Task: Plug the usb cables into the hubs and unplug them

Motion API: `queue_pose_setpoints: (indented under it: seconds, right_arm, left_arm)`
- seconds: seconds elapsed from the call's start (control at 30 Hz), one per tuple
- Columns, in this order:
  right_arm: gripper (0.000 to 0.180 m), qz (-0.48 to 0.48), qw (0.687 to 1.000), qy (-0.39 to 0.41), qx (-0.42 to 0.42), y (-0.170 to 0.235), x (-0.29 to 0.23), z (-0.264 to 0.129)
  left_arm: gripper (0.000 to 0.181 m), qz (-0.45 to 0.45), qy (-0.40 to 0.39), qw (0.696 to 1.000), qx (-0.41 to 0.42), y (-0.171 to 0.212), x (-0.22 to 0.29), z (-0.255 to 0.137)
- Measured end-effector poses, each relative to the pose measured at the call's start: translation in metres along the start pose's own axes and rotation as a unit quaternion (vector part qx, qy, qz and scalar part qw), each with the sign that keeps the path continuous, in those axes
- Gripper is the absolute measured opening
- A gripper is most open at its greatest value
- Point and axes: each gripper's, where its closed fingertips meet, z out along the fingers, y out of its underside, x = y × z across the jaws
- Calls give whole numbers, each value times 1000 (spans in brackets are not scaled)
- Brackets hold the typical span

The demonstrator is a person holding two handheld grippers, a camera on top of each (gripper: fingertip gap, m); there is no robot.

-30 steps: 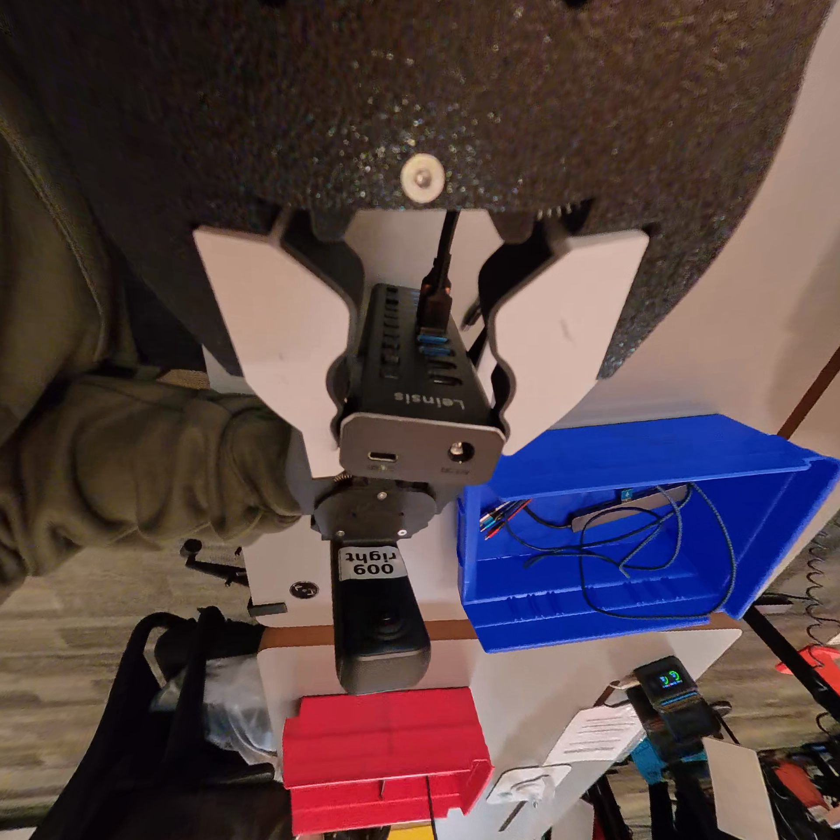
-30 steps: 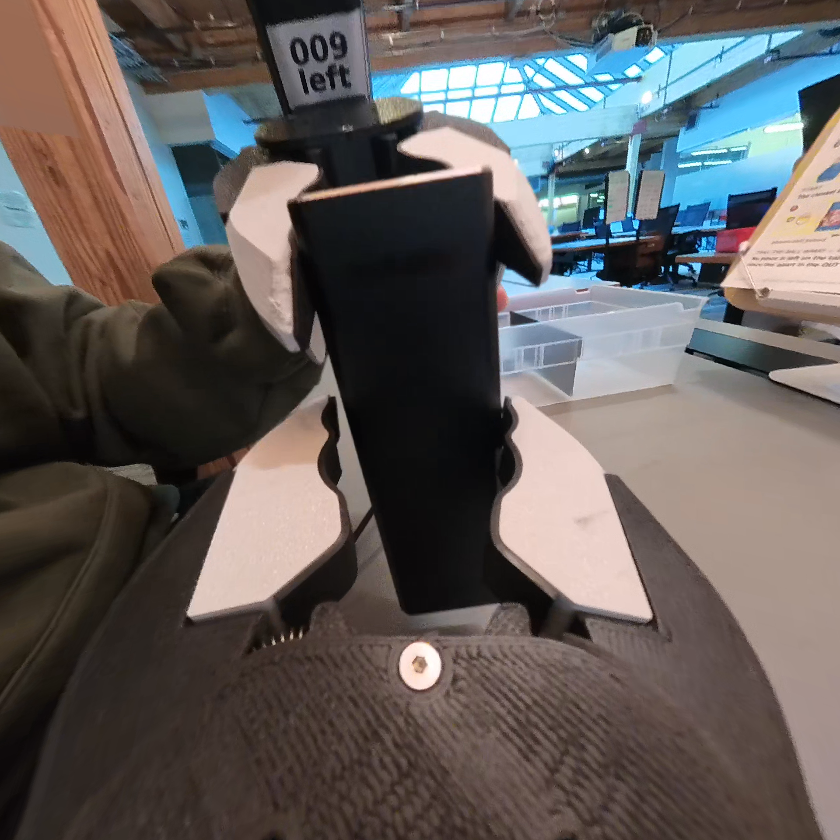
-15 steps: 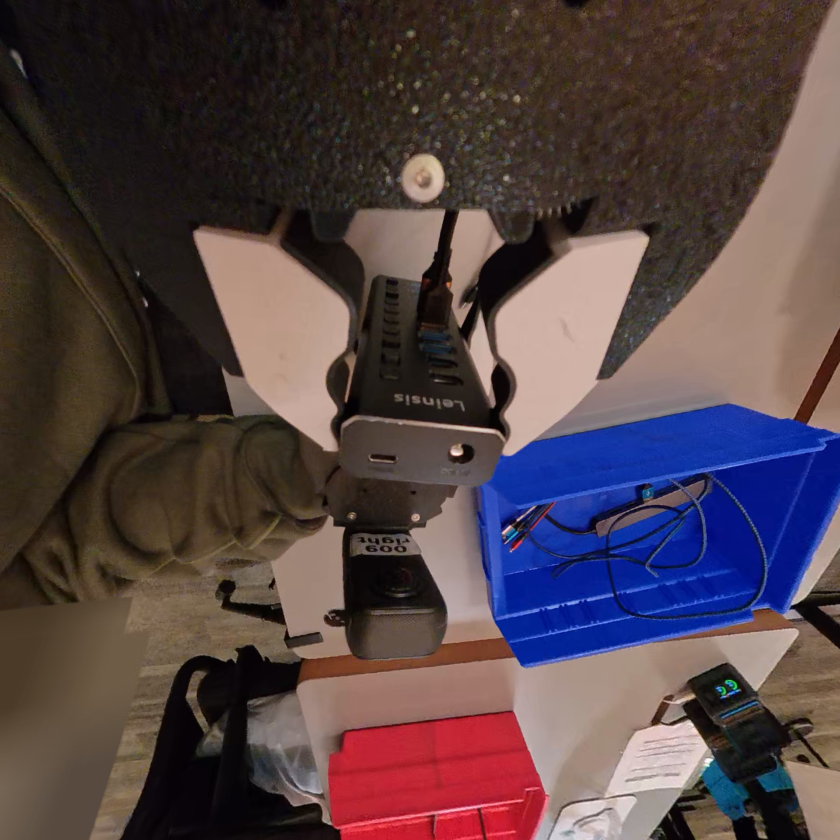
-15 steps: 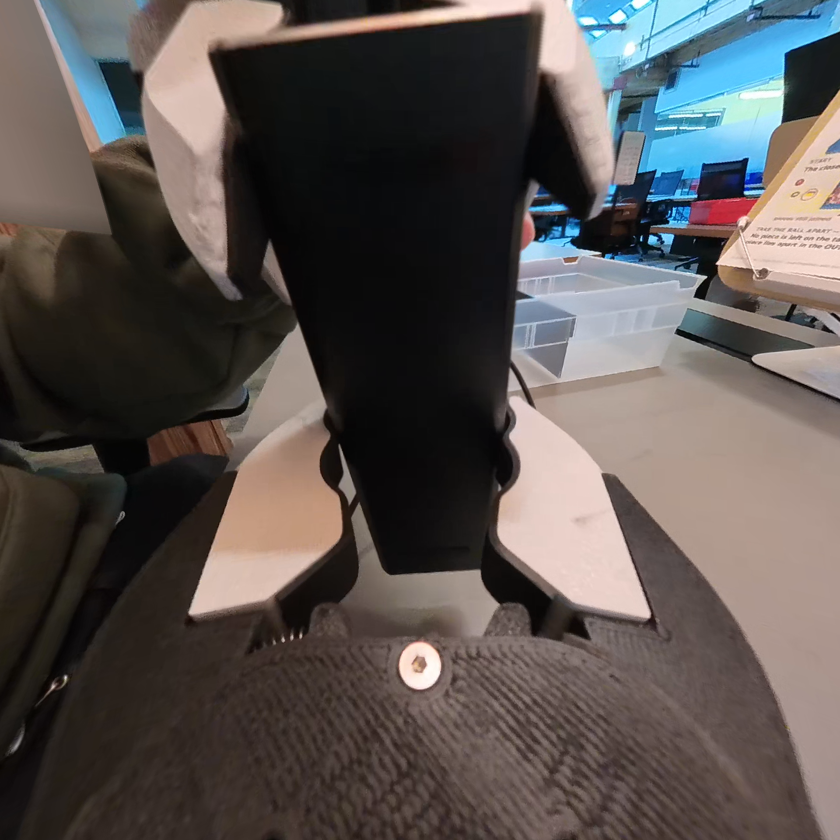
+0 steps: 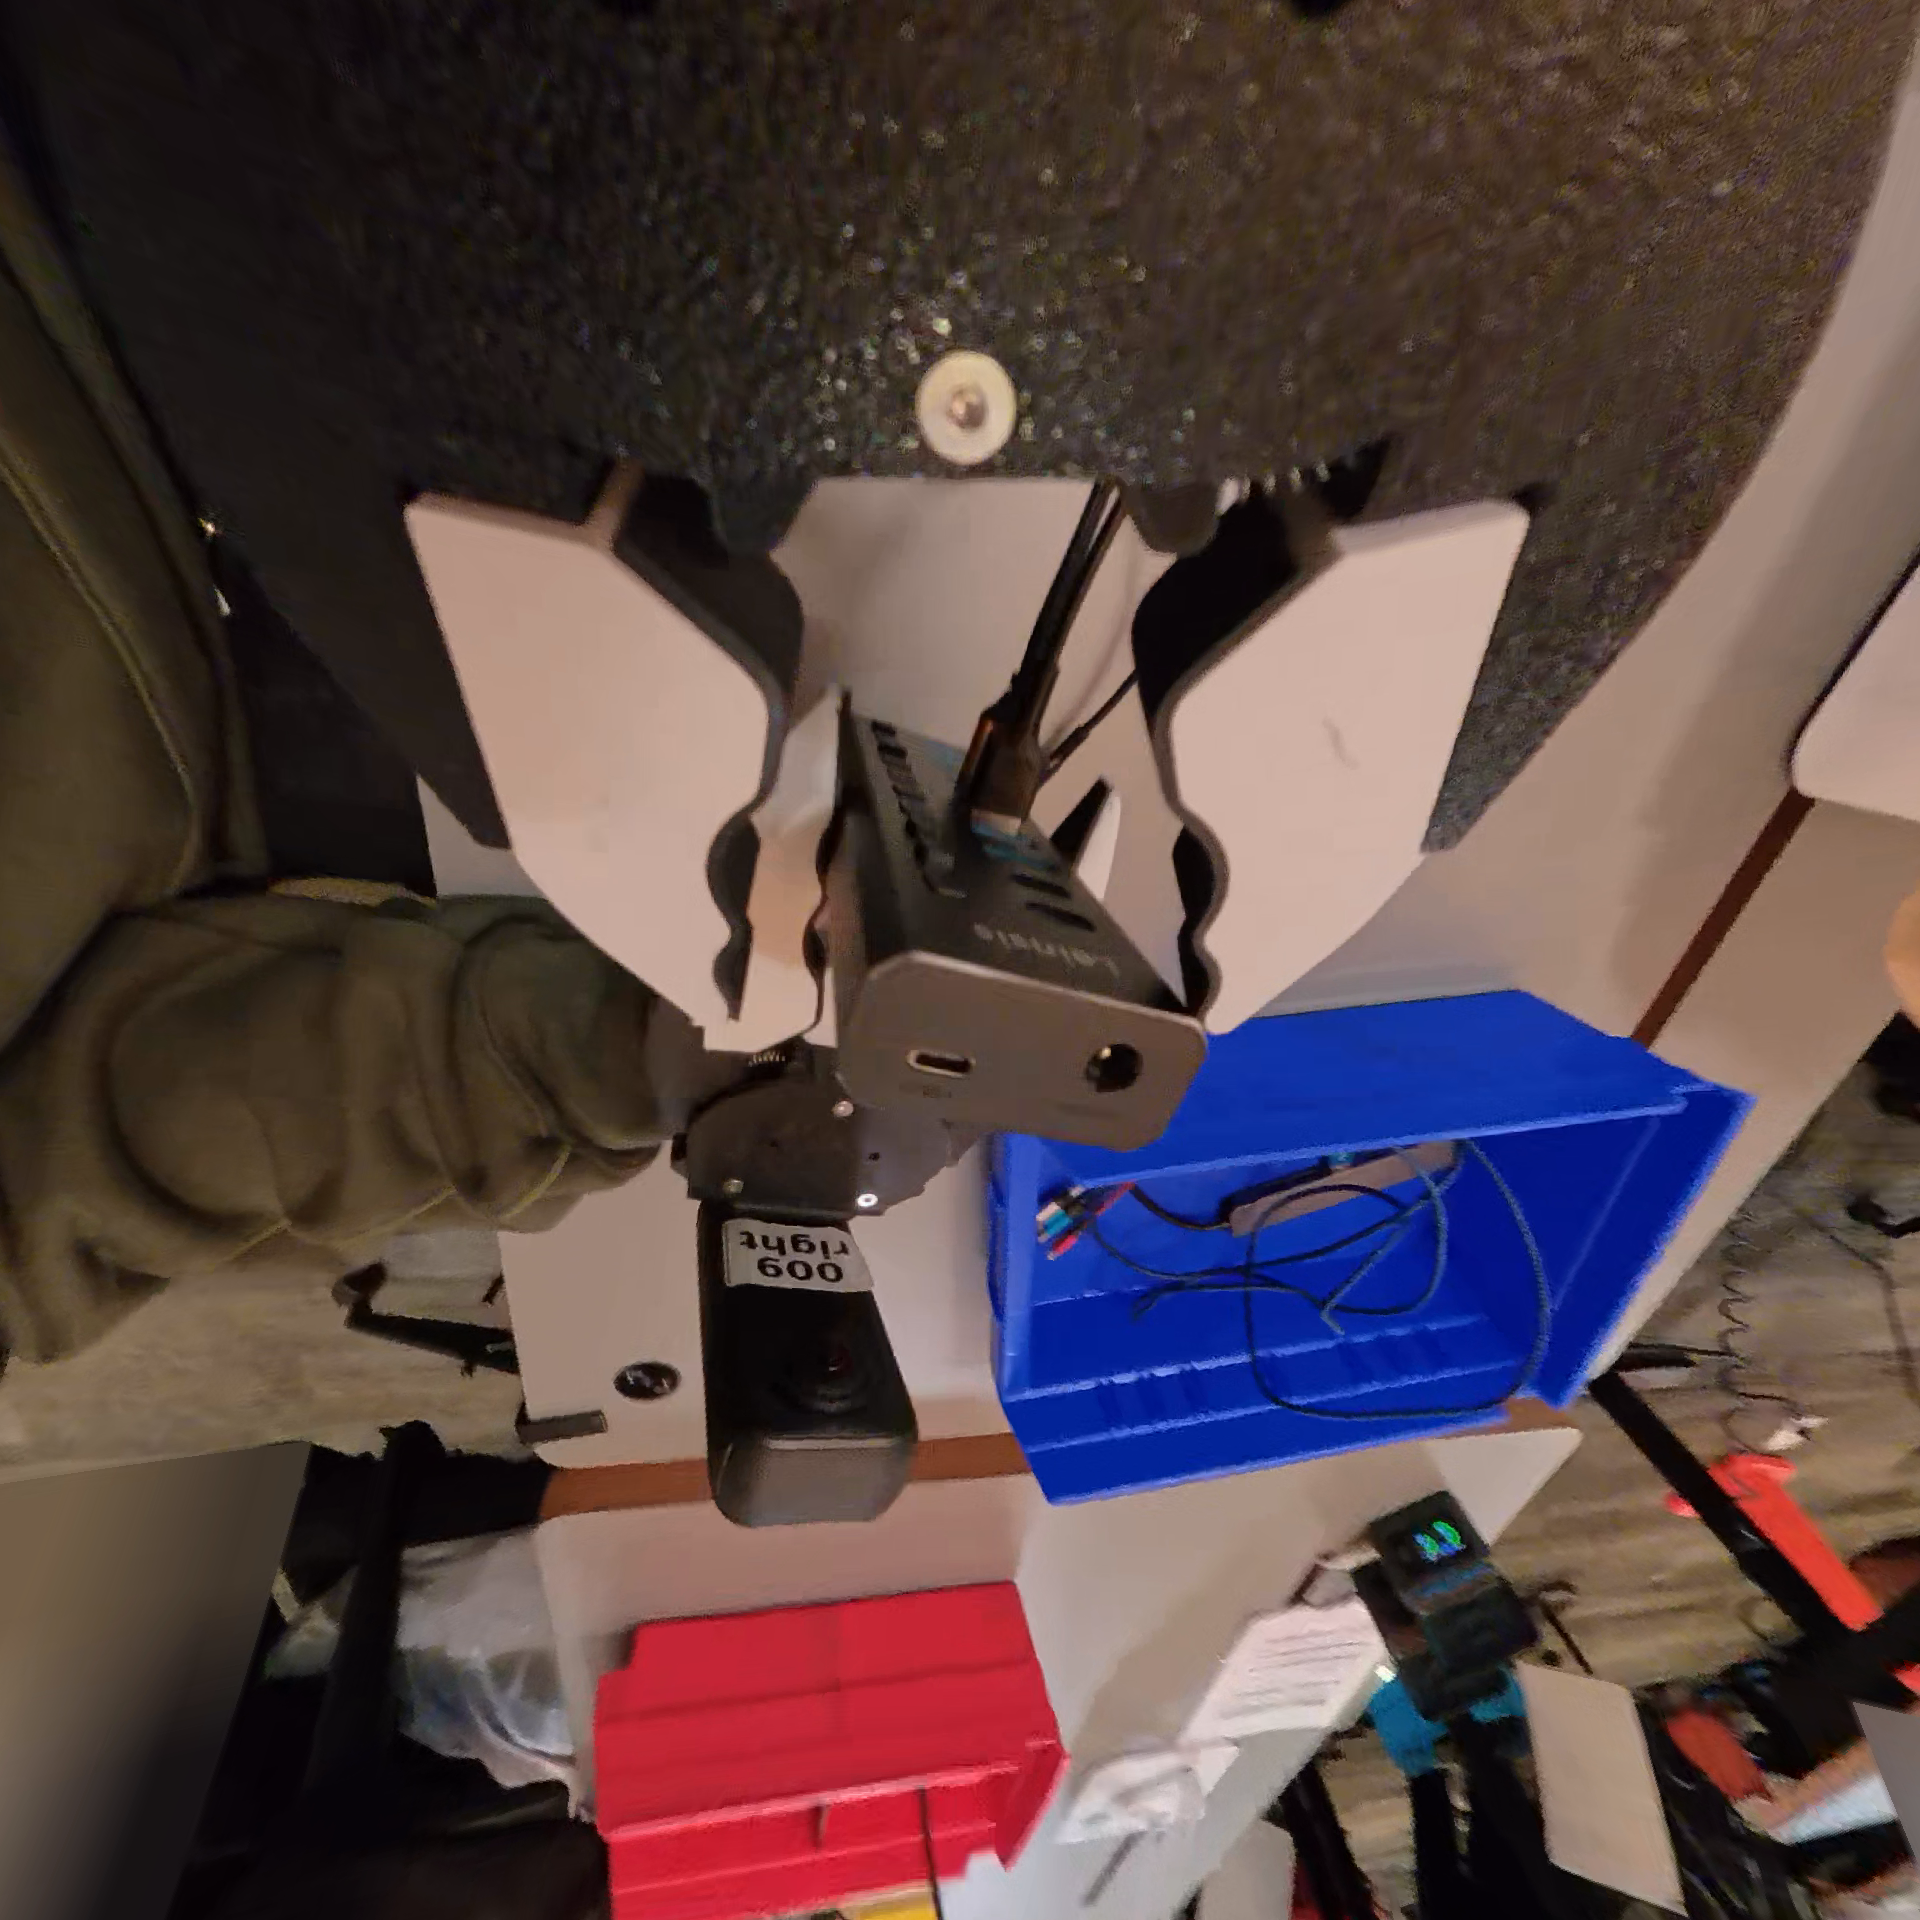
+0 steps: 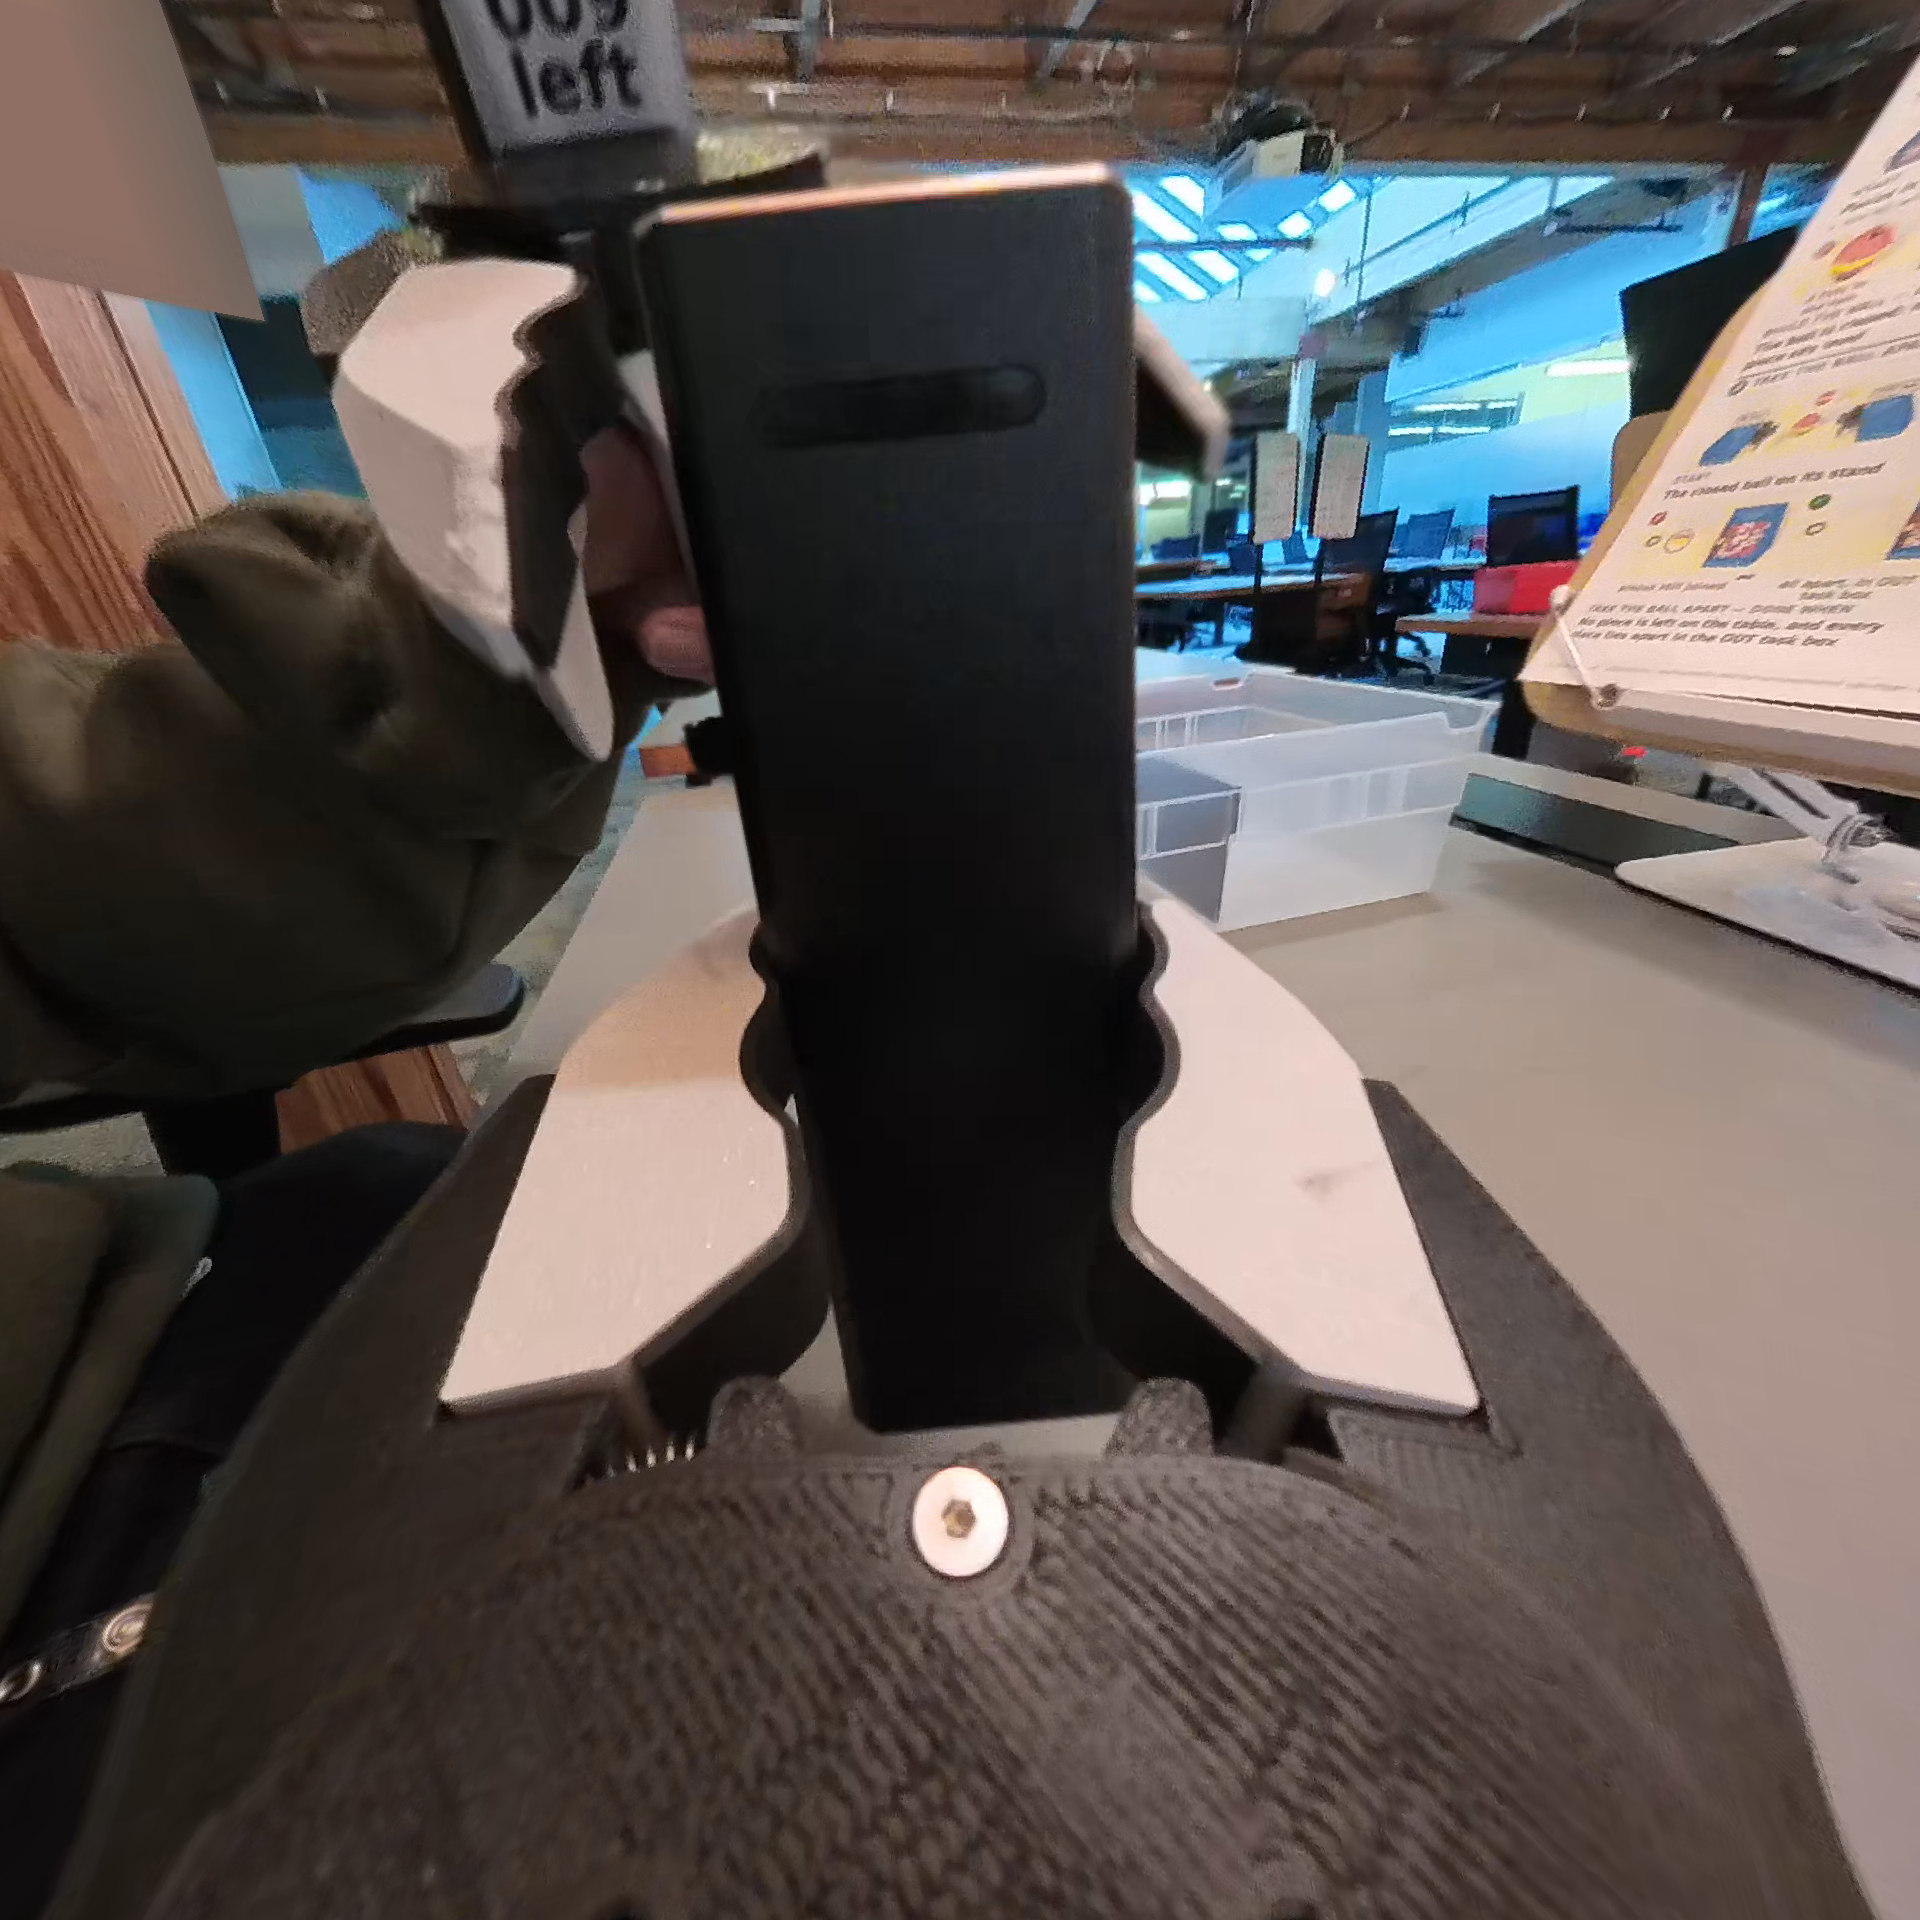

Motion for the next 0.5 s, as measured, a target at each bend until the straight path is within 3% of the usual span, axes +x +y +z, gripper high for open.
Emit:
queue_pose_setpoints:
  seconds: [0.1,0.2,0.27,0.33,0.4,0.5]
  right_arm:
    - [63,-2,1000,27,2,-1,14,-13]
    - [63,-8,998,56,4,-2,27,-25]
    - [62,-1,998,63,20,-5,32,-29]
    - [63,9,998,59,24,-6,33,-30]
    - [63,1,998,60,26,-7,33,-30]
    - [63,3,998,52,26,-7,31,-29]
  left_arm:
    - [74,-11,-36,999,40,-7,-12,-33]
    - [60,-75,-176,979,-73,47,-76,-100]
    - [59,-168,-249,922,-243,125,-111,-159]
    - [55,-272,-277,838,-383,196,-121,-213]
    - [51,-326,-302,777,-446,245,-132,-241]
    - [59,-361,-276,720,-524,294,-129,-251]
